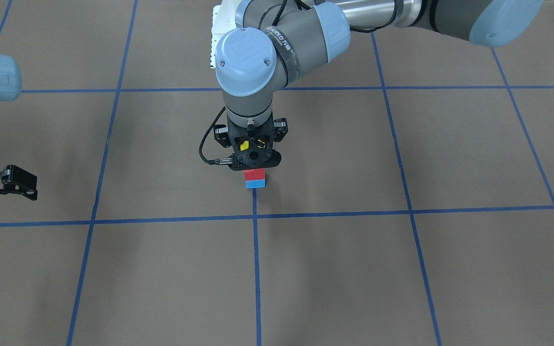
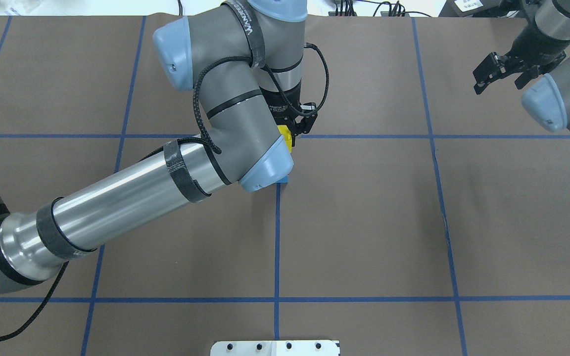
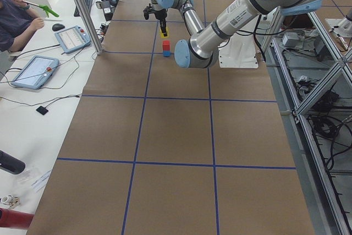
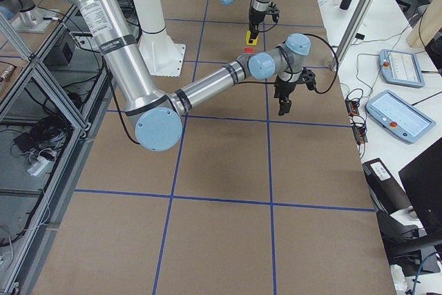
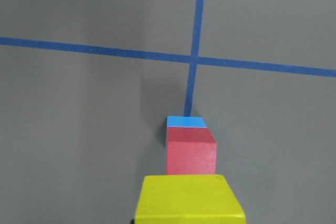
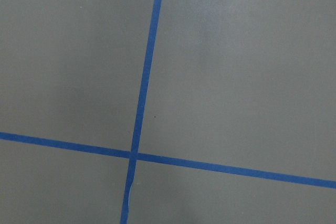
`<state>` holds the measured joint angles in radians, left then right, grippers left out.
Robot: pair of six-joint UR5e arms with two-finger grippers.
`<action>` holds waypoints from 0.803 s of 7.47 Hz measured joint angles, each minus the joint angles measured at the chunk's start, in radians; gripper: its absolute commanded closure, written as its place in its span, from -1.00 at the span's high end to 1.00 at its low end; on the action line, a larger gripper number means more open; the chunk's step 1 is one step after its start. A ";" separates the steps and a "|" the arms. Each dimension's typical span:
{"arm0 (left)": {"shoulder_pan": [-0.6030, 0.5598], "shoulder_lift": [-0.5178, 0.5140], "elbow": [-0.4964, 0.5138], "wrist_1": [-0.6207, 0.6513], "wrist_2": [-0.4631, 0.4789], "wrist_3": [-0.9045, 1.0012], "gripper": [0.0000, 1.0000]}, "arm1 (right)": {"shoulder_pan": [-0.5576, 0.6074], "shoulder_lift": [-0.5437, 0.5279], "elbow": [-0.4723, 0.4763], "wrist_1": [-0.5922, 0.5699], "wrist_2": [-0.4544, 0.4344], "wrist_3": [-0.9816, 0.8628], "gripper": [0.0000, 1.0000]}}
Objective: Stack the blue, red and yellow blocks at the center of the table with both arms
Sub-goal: 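Carry the yellow block with the left gripper above the red cube, then lower the yellow block onto the red cube and open the left gripper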
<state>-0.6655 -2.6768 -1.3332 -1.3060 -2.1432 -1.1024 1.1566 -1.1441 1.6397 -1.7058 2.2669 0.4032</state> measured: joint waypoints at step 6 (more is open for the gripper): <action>0.013 0.037 0.014 -0.065 0.018 0.023 -1.00 | -0.001 0.000 -0.004 0.000 -0.001 0.000 0.99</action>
<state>-0.6528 -2.6400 -1.3193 -1.3714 -2.1250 -1.0796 1.1552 -1.1444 1.6353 -1.7058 2.2657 0.4035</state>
